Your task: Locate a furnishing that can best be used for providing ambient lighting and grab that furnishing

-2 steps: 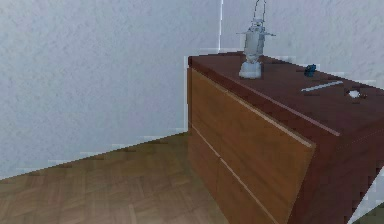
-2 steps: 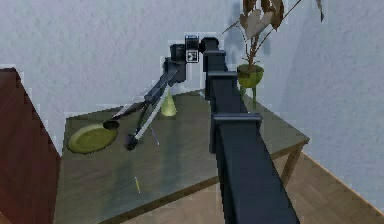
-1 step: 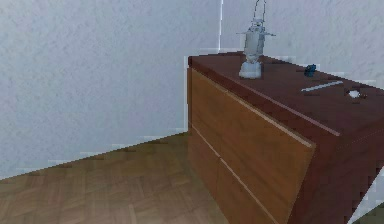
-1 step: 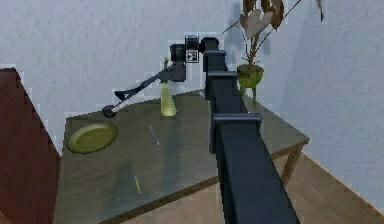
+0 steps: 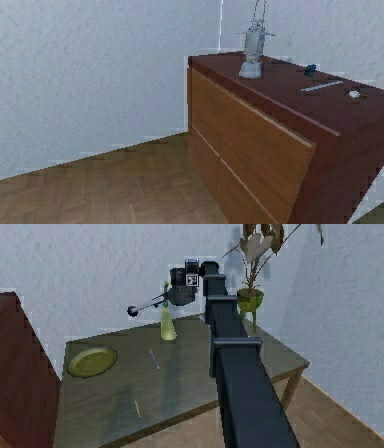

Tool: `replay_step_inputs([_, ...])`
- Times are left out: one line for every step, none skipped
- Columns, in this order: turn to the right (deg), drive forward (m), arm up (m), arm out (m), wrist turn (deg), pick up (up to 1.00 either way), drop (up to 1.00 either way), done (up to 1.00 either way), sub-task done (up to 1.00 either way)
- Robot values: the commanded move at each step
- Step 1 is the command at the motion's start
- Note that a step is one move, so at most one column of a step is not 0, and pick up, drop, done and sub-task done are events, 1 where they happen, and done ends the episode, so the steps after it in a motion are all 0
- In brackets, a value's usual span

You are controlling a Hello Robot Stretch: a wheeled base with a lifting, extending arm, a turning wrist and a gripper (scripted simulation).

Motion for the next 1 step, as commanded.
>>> replay_step_inputs([0.0, 0.00, 0.00, 0.00, 42.0, 0.00, 0.00, 0.00, 0.00])
